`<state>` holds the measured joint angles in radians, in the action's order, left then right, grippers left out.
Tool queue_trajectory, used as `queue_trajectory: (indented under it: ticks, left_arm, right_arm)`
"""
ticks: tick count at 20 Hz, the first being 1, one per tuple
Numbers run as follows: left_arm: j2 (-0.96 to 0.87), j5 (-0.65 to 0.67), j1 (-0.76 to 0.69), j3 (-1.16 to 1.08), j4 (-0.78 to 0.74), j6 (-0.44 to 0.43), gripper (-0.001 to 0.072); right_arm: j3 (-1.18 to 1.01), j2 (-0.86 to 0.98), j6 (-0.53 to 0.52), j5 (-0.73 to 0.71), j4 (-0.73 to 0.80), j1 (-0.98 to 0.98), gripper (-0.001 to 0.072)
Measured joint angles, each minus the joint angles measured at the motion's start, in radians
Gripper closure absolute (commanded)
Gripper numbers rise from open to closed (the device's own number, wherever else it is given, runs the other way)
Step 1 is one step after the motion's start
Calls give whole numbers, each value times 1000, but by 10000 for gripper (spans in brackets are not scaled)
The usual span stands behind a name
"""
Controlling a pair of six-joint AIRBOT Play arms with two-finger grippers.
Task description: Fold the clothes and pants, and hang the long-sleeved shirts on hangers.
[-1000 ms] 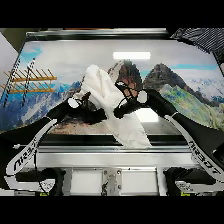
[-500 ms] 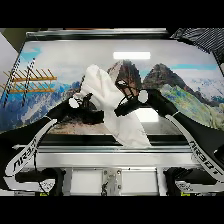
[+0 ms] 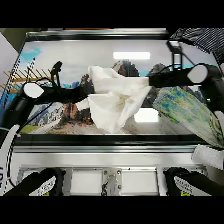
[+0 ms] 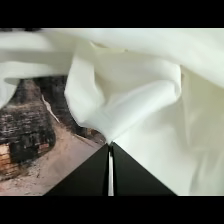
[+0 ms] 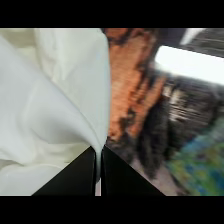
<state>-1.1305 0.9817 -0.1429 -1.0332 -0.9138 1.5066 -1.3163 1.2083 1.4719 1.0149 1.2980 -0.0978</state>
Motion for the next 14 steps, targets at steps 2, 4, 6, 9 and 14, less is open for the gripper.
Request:
queue_trajectory:
  ticks: [2, 4, 6, 9, 14]
  left_arm:
    - [39, 2, -9, 40, -25, 15, 697]
    - [59, -13, -42, 96, -39, 22, 697]
    - [58, -34, -87, 143, -47, 29, 698]
    - [23, -54, -139, 180, -52, 34, 697]
    - [-34, -63, -151, 197, -55, 37, 697]
  right_arm:
    - [39, -31, 35, 26, 67, 58, 419]
    - [82, -44, 47, 42, 105, 90, 93]
    - [112, -50, 39, 52, 101, 99, 103]
    - [131, -56, 5, 76, 74, 64, 103]
    - [152, -10, -15, 121, 90, -133, 103]
